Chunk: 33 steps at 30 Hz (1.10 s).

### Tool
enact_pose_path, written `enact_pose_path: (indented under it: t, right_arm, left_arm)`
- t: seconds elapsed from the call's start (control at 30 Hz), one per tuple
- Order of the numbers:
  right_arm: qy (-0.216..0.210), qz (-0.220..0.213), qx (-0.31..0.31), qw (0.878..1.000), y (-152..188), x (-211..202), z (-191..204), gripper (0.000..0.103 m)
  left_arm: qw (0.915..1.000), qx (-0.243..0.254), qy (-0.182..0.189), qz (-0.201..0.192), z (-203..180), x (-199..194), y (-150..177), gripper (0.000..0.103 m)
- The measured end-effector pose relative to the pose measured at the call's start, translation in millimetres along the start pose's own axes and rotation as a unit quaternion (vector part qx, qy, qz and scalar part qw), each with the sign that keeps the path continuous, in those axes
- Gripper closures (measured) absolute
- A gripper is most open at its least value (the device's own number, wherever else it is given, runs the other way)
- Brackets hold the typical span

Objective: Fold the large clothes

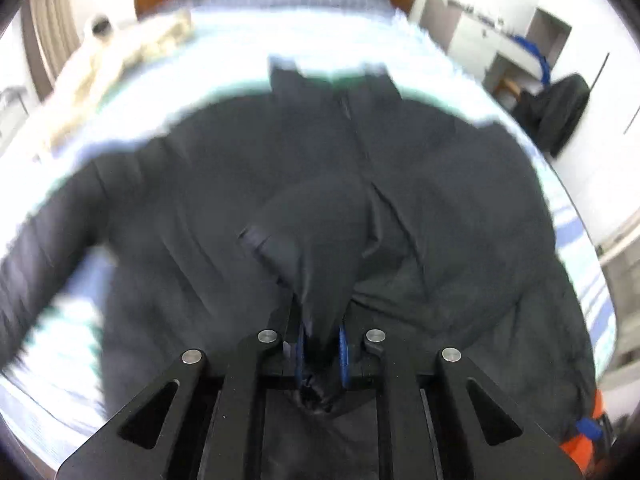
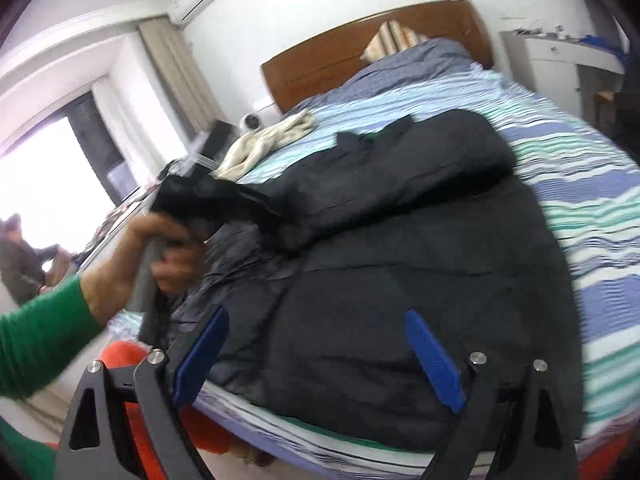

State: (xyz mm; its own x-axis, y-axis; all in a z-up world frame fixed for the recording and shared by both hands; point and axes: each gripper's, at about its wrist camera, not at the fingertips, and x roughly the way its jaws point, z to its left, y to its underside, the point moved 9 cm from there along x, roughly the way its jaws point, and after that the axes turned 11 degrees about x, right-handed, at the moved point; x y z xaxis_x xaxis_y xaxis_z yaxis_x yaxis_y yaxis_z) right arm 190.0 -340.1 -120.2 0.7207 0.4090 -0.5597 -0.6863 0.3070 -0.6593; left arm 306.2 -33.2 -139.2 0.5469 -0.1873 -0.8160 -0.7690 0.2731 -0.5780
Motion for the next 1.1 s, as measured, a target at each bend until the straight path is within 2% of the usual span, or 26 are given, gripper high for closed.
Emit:
enact_pose_path:
  t: [0.1, 0.13, 0.2, 0.3, 0.37, 0.43, 0.5, 0.63, 0.73, 0.8, 0.83, 0.9, 0.93, 0.97, 1.03, 1.1]
  right_arm:
    - [0.016, 0.001, 0.02, 1.0, -12.1, -0.2, -20.7, 0.011]
    - [0.019, -0.003, 0.025, 1.0, -18.0, -0.2, -24.6, 0.011]
    - [0.021, -0.016, 0.037, 0.999, -33.4, 3.4, -28.0, 0.011]
    - [0.034, -0.029, 0.046, 0.998, -62.2, 3.3, -31.8, 0.012]
    - [0.048, -0.036, 0.036, 0.998, -86.9, 5.1, -30.6, 0.018]
    - [0.078, -0.036, 0.018, 0.996, -115.4, 11.9, -33.4, 0.047]
    - [0.093, -0.024, 0.015, 0.995, -146.6, 27.0, -40.3, 0.06]
    - [0.12, -0.005, 0.025, 0.992, -196.9, 76.1, -65.1, 0.06]
    - [0.13, 0.003, 0.028, 0.991, -219.7, 132.3, -87.4, 0.06]
    - [0.133, 0.012, 0.037, 0.99, -221.6, 169.1, -105.9, 0.06]
    - [0.141, 0.039, 0.048, 0.988, -213.3, 193.4, -121.4, 0.06]
    - [0.176, 0.127, 0.067, 0.974, -175.2, 238.1, -157.6, 0.062]
    - [0.169, 0.136, 0.074, 0.974, -164.1, 245.3, -163.7, 0.062]
    - [0.166, 0.122, 0.071, 0.976, -163.3, 244.4, -164.4, 0.062]
    - [0.175, 0.124, 0.065, 0.975, -162.8, 241.0, -162.5, 0.062]
    - [0.182, 0.147, 0.061, 0.97, -162.1, 235.5, -159.4, 0.062]
  left_arm:
    - [0.9979, 0.001, -0.051, -0.041, 32.8, -8.0, -35.8, 0.091]
    - [0.9954, 0.008, -0.082, -0.049, 46.0, -3.4, -43.7, 0.091]
    - [0.9922, 0.007, -0.118, -0.039, 67.2, 16.1, -44.5, 0.091]
    - [0.9912, -0.012, -0.132, -0.006, 89.2, 51.3, -27.4, 0.091]
    - [0.9903, -0.019, -0.138, 0.0, 97.2, 67.2, -11.1, 0.089]
    - [0.9902, -0.03, -0.136, 0.0, 99.3, 77.7, 0.0, 0.085]
    - [0.9907, -0.041, -0.13, -0.004, 100.0, 83.5, 11.2, 0.079]
    - [0.9916, -0.054, -0.117, -0.015, 97.0, 93.4, 14.2, 0.075]
    - [0.9918, -0.058, -0.112, -0.018, 98.1, 102.1, 10.4, 0.074]
    - [0.9918, -0.059, -0.111, -0.02, 98.6, 104.6, 10.7, 0.074]
    - [0.9918, -0.06, -0.111, -0.022, 98.8, 105.8, 11.0, 0.074]
    - [0.9919, -0.06, -0.109, -0.027, 99.5, 107.1, 10.4, 0.073]
    - [0.9919, -0.06, -0.108, -0.03, 99.3, 107.1, 10.2, 0.073]
    - [0.9918, -0.061, -0.107, -0.032, 99.9, 107.3, 10.6, 0.073]
    - [0.9919, -0.07, -0.098, -0.04, 102.0, 107.9, 13.1, 0.073]
    - [0.9921, -0.079, -0.087, -0.044, 106.3, 109.6, 13.5, 0.072]
